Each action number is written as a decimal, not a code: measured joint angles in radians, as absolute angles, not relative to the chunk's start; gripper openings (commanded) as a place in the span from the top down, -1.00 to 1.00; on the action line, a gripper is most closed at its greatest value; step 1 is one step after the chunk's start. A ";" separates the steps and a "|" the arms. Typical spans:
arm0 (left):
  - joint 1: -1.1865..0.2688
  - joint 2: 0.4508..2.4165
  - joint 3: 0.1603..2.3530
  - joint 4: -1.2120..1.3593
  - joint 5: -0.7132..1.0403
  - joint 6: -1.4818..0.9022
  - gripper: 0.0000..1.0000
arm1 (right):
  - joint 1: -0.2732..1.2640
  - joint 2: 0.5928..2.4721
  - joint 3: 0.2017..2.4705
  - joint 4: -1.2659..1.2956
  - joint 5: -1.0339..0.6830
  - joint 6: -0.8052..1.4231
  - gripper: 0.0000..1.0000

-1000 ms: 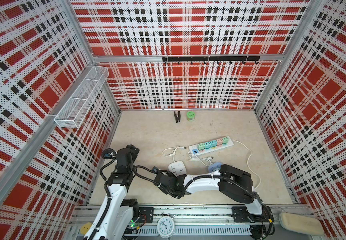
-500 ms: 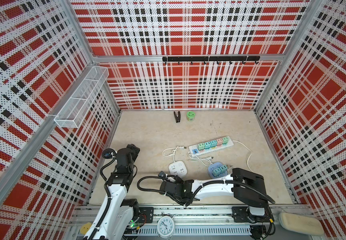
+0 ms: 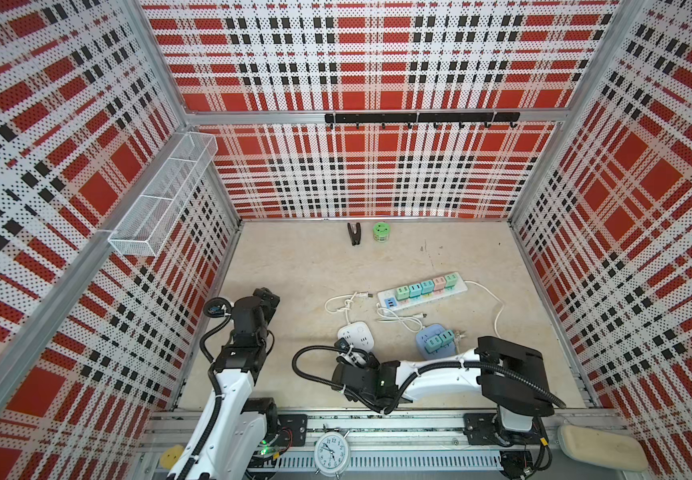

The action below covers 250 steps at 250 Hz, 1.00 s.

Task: Insert the plug
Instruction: 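Lower the right gripper onto the mint-green adapter and close it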

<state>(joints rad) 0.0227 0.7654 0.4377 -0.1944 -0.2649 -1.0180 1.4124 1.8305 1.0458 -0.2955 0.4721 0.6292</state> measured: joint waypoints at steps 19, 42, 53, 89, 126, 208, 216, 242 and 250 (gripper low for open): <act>0.023 0.765 0.438 -0.194 -0.265 -1.018 -0.99 | 1.413 1.814 1.028 -0.291 0.479 0.656 -0.52; 0.023 0.765 0.438 -0.194 -0.264 -1.018 -0.99 | 1.412 1.800 1.006 -0.275 0.482 0.676 -0.52; 0.023 0.764 0.437 -0.194 -0.264 -1.018 -0.99 | 1.412 1.800 1.004 -0.266 0.480 0.678 -0.52; 0.023 0.764 0.436 -0.194 -0.264 -1.018 -0.99 | 1.414 1.807 1.019 -0.246 0.467 0.677 -0.54; 0.023 0.764 0.436 -0.194 -0.264 -1.018 -0.99 | 1.419 1.831 1.054 -0.218 0.459 0.677 -0.56; 0.023 0.763 0.436 -0.192 -0.264 -1.018 -0.99 | 1.420 1.893 1.103 -0.221 0.462 0.678 -0.49; 0.023 0.762 0.436 -0.192 -0.264 -1.018 -0.99 | 1.420 1.897 1.103 -0.222 0.463 0.679 -0.48; 0.023 0.759 0.435 -0.191 -0.264 -1.018 -0.99 | 1.420 1.906 1.103 -0.228 0.465 0.682 -0.42; 0.023 0.758 0.434 -0.191 -0.264 -1.018 -0.99 | 1.420 1.909 1.103 -0.228 0.465 0.682 -0.39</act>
